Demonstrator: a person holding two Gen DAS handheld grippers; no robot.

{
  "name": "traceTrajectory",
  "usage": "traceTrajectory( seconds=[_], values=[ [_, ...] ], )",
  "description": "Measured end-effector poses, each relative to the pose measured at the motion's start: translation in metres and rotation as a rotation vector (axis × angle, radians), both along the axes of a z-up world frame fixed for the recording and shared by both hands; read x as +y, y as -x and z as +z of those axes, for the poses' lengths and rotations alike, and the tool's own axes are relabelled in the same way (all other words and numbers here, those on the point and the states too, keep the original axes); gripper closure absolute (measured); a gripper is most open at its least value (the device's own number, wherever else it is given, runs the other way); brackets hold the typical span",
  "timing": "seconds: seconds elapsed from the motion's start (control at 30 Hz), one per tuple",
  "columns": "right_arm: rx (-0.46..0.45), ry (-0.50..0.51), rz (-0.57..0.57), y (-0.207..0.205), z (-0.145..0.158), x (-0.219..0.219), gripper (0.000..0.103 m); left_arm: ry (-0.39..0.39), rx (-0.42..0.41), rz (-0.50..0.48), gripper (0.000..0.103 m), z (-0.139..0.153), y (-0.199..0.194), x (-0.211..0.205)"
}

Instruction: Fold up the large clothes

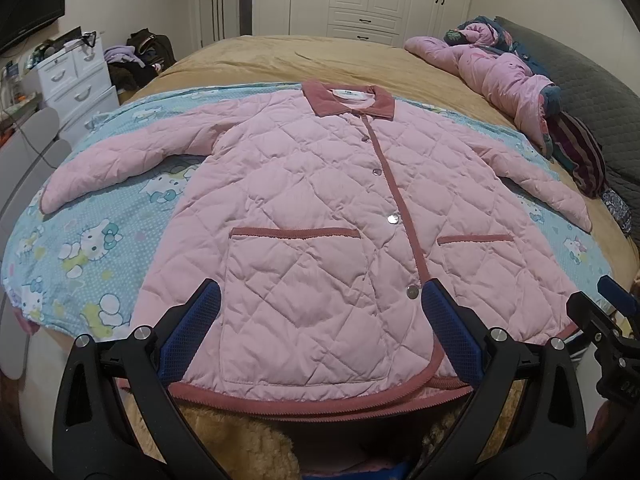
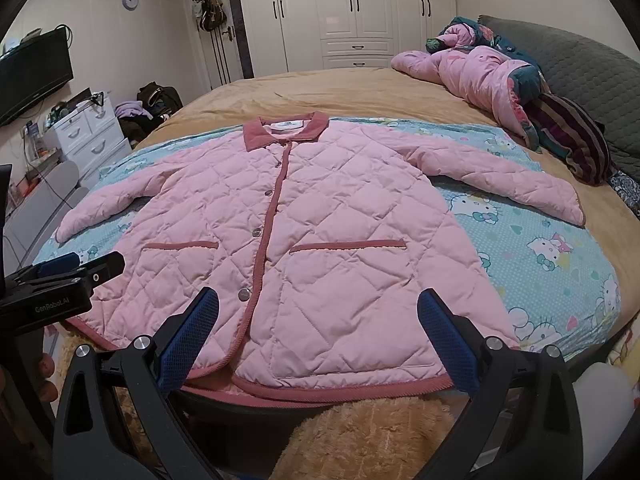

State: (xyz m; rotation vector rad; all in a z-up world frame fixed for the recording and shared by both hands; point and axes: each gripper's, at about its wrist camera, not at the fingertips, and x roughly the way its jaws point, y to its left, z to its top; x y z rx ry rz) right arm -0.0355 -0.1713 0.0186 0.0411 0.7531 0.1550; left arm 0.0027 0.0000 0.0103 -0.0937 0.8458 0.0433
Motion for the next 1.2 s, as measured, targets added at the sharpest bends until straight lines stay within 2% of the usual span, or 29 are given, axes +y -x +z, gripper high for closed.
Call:
traceTrajectory(
  seconds=[0.53,1.2],
  values=[
    [0.008,-0.008,-0.006,-0.017,-0.001,0.002,0.004,0.009,0.008,-0.008,0.009,-0.001,-0.016,-0.004],
    [-0.068,-0.053,-0.042,-0.101,0.040,-0.004,0.004,-0.005,-0.011,-0.028,0.009,0.020,-0.101,-0.007]
  ],
)
